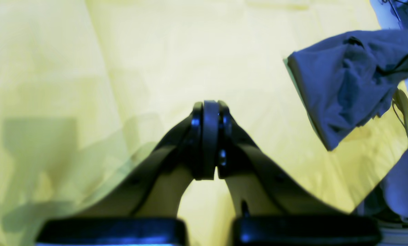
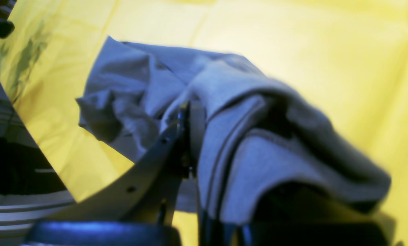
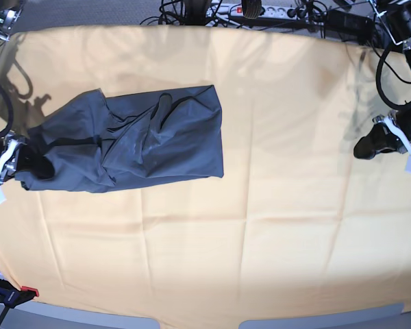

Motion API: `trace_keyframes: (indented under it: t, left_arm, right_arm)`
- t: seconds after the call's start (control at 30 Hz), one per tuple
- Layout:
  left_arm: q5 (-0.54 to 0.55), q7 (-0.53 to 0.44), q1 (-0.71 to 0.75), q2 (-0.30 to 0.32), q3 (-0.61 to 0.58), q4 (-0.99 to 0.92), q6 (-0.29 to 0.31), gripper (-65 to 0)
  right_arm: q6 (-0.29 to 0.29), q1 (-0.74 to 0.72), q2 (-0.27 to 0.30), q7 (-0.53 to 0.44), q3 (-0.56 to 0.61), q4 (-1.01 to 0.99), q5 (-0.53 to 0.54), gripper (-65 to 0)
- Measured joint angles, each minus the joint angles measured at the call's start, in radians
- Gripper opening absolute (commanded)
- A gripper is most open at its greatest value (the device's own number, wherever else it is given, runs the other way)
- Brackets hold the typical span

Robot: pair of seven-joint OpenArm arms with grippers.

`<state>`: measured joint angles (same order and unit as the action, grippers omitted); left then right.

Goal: Fold the T-shirt properly
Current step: 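Fold the bundle over again with the right gripper toward the left gripper, then grasp the folded shirt's edges with both grippers and square it up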

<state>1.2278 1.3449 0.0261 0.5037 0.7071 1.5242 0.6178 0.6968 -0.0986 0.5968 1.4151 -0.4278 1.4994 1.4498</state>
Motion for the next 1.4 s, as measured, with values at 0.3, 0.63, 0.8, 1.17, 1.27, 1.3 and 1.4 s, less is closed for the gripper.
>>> trace_keyframes:
  t: [0.3,0.63,0.8,1.17,1.27,1.3,1.4]
  left_arm:
    - [0.029,0.002,0.013,-0.005,-0.001,0.0,0.015,-65.0]
    - [0.043,-0.001,0.013,-0.009,-0.001,0.0,0.015,-65.0]
    - [0.046,-0.001,0.013,-0.014,-0.001,0.0,0.015,-65.0]
    - [0.048,-0.001,0.018,-0.014,-0.001,0.0,0.015,-65.0]
    - [0.048,-0.001,0.018,-0.014,-0.001,0.0,0.015,-65.0]
    - [0.048,-0.001,0.018,-0.014,-0.001,0.0,0.015,-65.0]
    - [0.048,-0.001,0.018,-0.014,-0.001,0.0,0.015,-65.0]
  right_arm:
    - [-0.042,0.017,-0.199,0.007,0.003,0.238,0.001,-65.0]
    - [0.0,0.091,-0.29,0.008,0.203,0.344,-0.002,-65.0]
    - [0.0,0.07,-0.339,0.01,0.312,0.344,-0.002,-65.0]
    - [0.0,0.053,-0.462,-0.09,0.547,0.333,-0.362,-51.5]
    - [-0.003,0.054,-0.465,-0.21,0.603,0.333,-0.43,-20.7]
    - [-0.003,0.051,-0.467,-0.246,0.623,0.333,-0.45,-15.9]
    - [-0.004,0.022,-0.475,-0.281,0.696,0.333,-0.468,-15.1]
